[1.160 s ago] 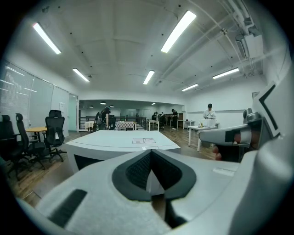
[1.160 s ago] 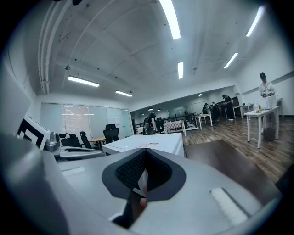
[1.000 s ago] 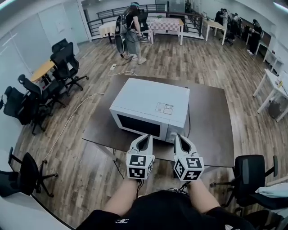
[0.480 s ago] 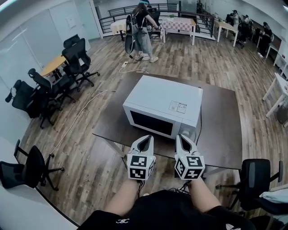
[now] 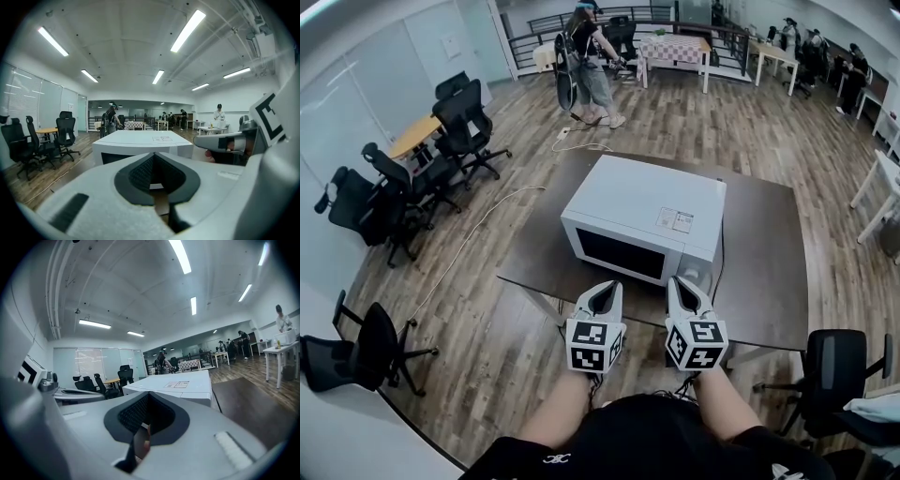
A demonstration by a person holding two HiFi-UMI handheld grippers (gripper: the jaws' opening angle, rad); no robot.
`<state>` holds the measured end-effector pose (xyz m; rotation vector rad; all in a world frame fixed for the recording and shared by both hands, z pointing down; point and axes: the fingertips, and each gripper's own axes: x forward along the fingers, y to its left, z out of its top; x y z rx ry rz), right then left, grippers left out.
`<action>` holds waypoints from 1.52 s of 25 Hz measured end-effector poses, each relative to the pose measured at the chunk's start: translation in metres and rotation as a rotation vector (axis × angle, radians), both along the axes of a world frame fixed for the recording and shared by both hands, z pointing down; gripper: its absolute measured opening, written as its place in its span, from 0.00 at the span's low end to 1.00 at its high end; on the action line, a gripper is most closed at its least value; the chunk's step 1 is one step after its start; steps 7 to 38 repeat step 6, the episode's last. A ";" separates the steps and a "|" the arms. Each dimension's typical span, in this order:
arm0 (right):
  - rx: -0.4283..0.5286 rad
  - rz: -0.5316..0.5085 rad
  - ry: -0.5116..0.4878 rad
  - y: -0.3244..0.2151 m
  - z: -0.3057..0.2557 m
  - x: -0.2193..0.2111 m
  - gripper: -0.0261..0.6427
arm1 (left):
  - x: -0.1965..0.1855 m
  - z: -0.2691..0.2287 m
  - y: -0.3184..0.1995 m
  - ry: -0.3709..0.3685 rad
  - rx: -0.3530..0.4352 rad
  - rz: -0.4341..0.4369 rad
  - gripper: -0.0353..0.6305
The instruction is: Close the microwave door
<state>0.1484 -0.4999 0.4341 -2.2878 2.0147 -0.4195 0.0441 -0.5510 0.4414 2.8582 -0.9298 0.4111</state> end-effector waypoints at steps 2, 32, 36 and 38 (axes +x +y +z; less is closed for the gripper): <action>0.000 -0.001 0.002 -0.001 0.000 0.000 0.05 | 0.000 0.001 0.000 -0.004 0.001 0.000 0.06; -0.002 -0.005 0.005 -0.003 0.000 -0.001 0.05 | 0.000 0.002 -0.002 -0.011 0.003 -0.002 0.06; -0.002 -0.005 0.005 -0.003 0.000 -0.001 0.05 | 0.000 0.002 -0.002 -0.011 0.003 -0.002 0.06; -0.002 -0.005 0.005 -0.003 0.000 -0.001 0.05 | 0.000 0.002 -0.002 -0.011 0.003 -0.002 0.06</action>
